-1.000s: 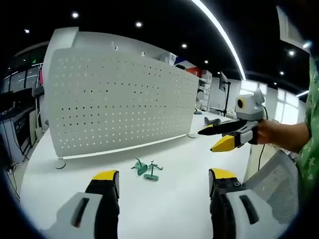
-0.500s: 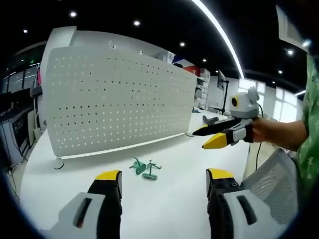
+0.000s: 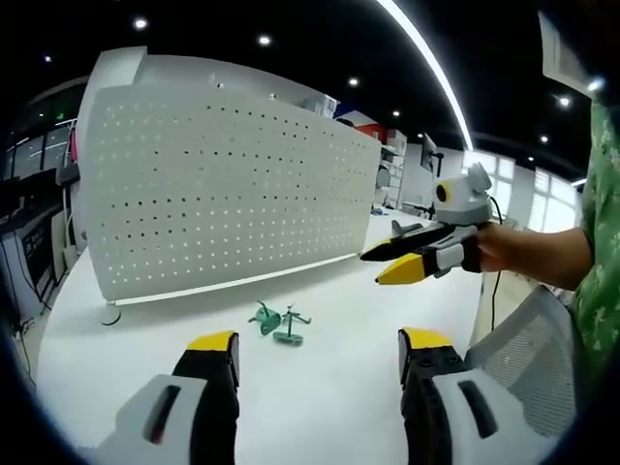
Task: Insert the hook assembly into the mounting plate slot until the hook locks in place.
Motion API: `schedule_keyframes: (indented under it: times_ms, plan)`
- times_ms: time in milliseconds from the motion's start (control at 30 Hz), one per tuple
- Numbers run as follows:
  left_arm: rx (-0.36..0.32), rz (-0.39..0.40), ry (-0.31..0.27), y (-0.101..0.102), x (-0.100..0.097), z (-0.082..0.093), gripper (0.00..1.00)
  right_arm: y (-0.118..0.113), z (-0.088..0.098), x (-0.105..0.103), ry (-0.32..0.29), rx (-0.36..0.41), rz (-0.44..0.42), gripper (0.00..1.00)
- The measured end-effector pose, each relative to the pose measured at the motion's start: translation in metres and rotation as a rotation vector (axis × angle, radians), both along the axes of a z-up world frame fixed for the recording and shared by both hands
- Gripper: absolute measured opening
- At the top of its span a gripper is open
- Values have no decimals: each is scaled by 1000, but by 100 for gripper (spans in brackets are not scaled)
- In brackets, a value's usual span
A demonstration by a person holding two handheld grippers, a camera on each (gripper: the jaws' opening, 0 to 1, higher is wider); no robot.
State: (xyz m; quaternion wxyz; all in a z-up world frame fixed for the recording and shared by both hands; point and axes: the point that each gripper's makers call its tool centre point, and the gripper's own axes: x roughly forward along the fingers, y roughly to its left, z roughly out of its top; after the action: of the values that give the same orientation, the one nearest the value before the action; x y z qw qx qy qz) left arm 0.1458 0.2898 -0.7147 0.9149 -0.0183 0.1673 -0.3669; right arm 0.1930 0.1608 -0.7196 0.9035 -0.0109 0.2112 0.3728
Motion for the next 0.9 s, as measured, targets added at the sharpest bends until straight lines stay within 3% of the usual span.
schedule_keyframes:
  times_ms: [633, 900]
  plan:
    - [9, 2, 17, 2, 2, -5, 66, 8, -15, 19, 36, -7, 24, 51]
    - [5, 1, 23, 2, 2, -6, 65, 15, -22, 27, 53, -8, 38, 44]
